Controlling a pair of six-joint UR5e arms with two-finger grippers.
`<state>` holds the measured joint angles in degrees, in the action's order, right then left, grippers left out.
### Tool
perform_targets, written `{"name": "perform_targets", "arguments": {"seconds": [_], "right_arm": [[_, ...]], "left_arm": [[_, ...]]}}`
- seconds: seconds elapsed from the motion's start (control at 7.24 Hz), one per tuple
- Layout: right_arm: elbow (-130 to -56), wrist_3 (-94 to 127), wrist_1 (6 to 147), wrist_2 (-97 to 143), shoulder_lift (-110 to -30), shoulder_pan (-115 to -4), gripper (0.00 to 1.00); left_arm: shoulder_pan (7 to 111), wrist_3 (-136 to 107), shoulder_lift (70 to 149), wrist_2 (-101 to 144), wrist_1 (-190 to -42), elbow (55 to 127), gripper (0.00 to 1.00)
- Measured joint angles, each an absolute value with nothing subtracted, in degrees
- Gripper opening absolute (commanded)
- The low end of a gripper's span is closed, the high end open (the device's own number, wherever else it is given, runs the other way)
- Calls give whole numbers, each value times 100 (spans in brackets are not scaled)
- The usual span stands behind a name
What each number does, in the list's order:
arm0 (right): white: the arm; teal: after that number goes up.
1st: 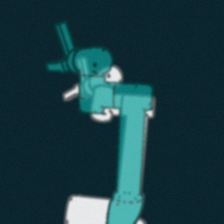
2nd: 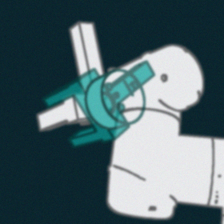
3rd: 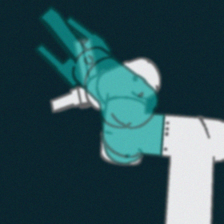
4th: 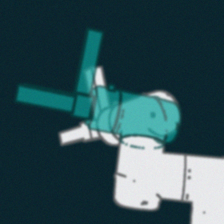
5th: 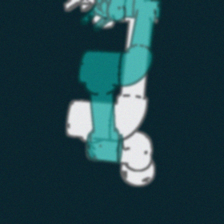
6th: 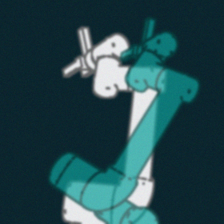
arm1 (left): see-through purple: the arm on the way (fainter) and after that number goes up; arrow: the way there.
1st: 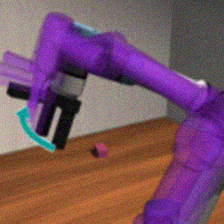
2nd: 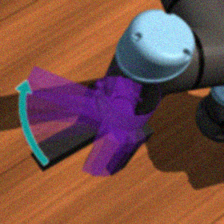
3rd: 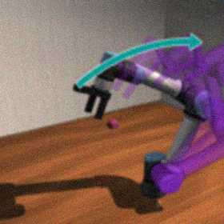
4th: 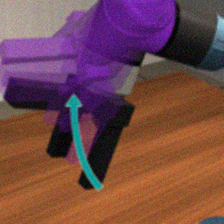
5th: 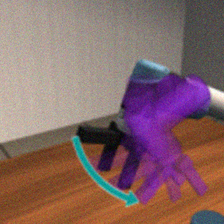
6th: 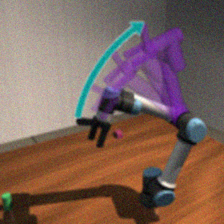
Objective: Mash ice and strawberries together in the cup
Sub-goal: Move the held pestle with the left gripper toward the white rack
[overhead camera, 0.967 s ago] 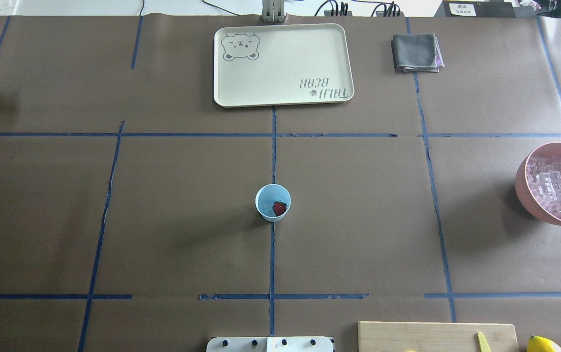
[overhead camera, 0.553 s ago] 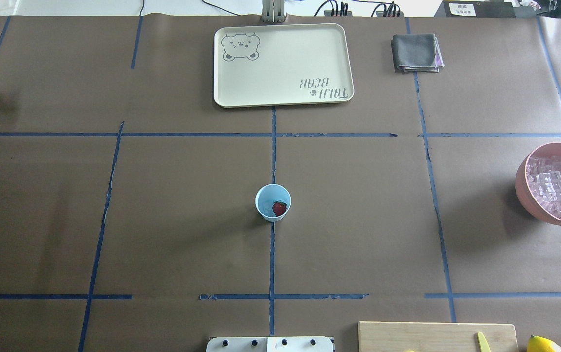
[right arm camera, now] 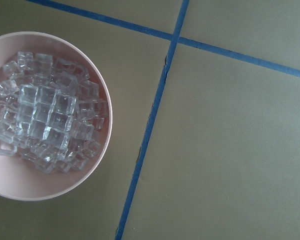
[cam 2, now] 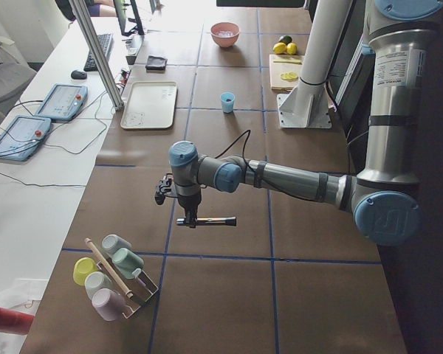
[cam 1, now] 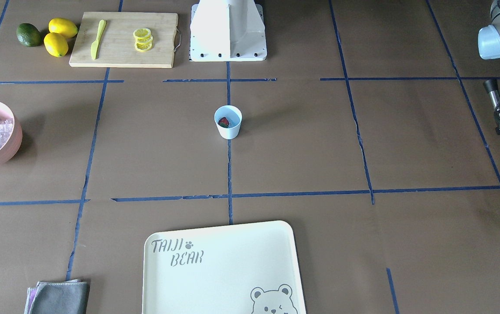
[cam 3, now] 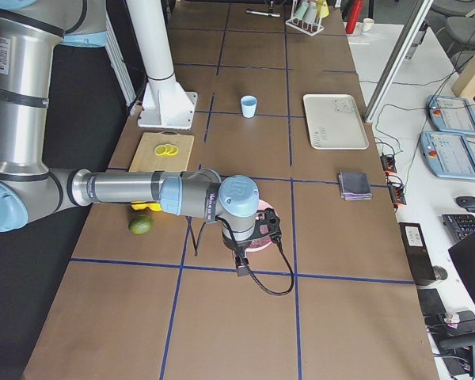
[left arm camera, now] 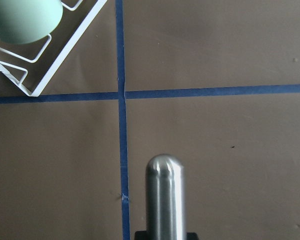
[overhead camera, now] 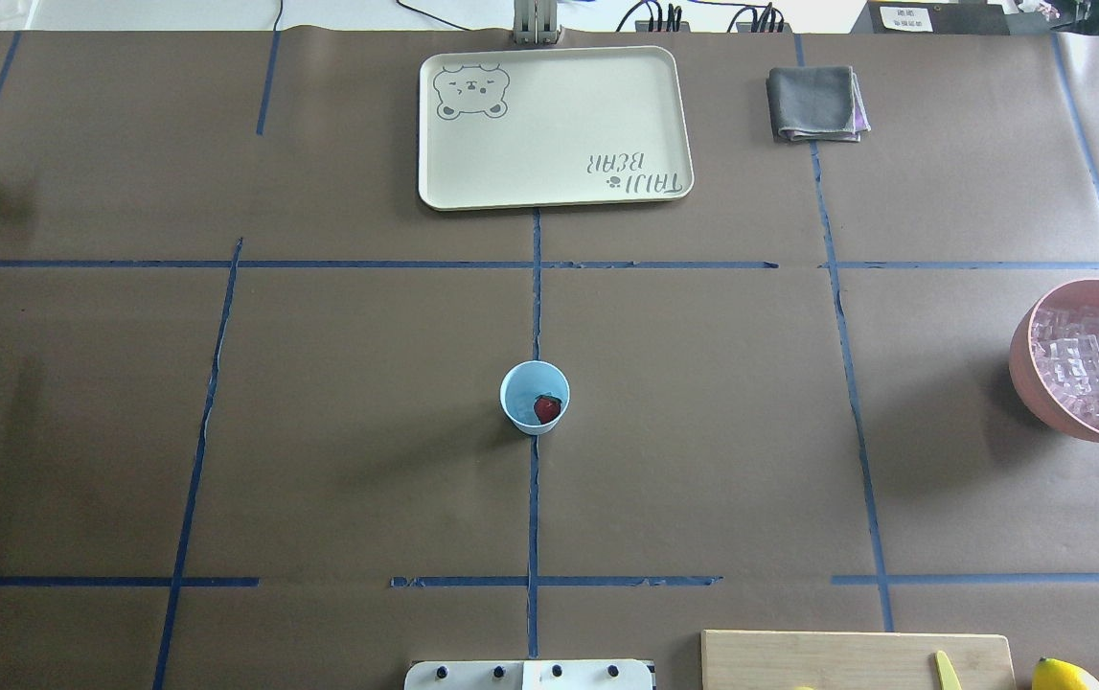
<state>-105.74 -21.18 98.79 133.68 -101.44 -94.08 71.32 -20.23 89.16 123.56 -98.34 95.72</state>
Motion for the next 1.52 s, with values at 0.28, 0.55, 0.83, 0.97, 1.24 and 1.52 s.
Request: {"name": "perform_targets", "arguments": {"seconds": [0.28, 0.55, 0.83, 0.97, 1.24, 1.52], "right_arm": [[-10573, -2124, 9879, 13368, -10150, -9406, 100], [-10570, -2121, 9879, 13368, -10151, -9406, 100], [-10571, -2118, 9879, 13368, -10151, -9408, 100], [-10569, -2118, 9879, 13368, -10151, -9409, 100], [-10565, -2118, 9879, 13368, -10151, -9410, 100], [-10565, -2118, 9879, 13368, -10151, -9410, 100]], "left_arm": [[6833, -2237, 8892, 12356, -10761, 8945, 8], [6384, -2816, 8893, 12340, -11344, 8663, 8], [6250, -3037, 8894, 12316, -11456, 8594, 99], [6238, -3042, 8902, 12309, -11468, 8571, 100], [6232, -3017, 8943, 12312, -11475, 8564, 100], [6242, -3006, 8958, 12449, -11428, 8709, 100]]}}
